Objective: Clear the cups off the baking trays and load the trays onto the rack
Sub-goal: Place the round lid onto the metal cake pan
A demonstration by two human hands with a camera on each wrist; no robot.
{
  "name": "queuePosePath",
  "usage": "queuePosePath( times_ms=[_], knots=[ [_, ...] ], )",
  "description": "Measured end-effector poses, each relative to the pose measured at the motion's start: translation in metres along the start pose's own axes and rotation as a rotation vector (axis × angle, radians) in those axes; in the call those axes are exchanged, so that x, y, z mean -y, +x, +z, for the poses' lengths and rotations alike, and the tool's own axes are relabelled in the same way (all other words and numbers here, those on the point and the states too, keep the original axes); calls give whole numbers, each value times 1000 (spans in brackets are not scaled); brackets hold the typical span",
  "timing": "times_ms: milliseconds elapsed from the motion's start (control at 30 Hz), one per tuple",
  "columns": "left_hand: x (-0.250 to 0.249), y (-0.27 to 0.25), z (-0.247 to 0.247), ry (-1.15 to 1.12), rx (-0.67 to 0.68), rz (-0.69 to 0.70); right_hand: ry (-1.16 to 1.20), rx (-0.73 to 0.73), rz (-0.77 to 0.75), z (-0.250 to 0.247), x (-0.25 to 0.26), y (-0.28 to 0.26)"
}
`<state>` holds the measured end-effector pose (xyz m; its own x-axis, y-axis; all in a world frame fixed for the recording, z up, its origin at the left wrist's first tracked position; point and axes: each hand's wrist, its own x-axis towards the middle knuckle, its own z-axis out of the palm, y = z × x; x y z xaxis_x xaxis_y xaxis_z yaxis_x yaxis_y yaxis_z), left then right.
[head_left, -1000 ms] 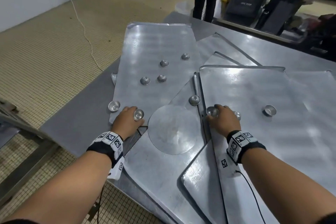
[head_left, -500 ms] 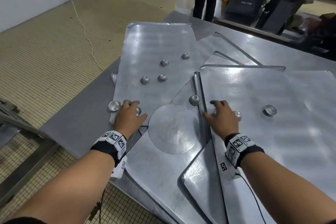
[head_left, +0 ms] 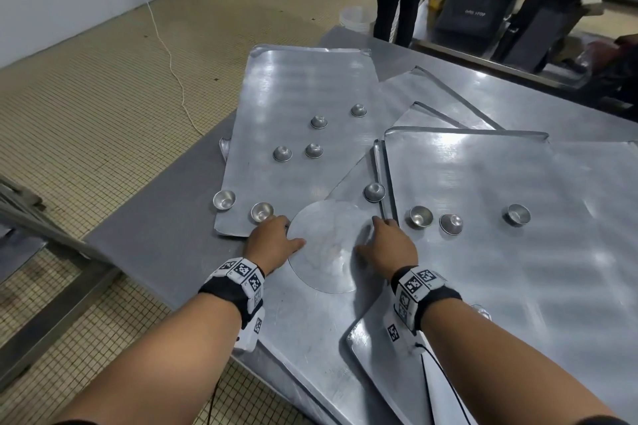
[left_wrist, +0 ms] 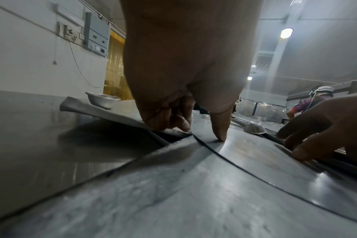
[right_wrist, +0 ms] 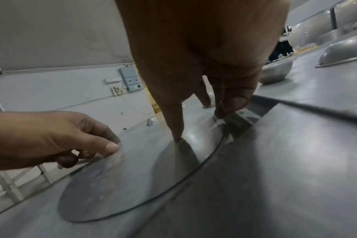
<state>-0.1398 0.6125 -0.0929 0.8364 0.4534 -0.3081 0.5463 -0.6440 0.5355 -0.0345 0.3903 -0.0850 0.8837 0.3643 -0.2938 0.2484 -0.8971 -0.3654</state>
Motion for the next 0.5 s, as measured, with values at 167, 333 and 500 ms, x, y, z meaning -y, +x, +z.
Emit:
queuePosePath(
  times_ms=[167, 333, 500],
  knots=[
    [8, -2, -1, -387, 46, -87, 66, 29, 10, 0, 0, 1],
    [9, -14, -15, -653, 20, -47, 292, -20, -18, -3, 0, 0],
    [2, -21, -35, -763, -99, -2, 556, -170, -15, -9, 3, 3]
  ],
)
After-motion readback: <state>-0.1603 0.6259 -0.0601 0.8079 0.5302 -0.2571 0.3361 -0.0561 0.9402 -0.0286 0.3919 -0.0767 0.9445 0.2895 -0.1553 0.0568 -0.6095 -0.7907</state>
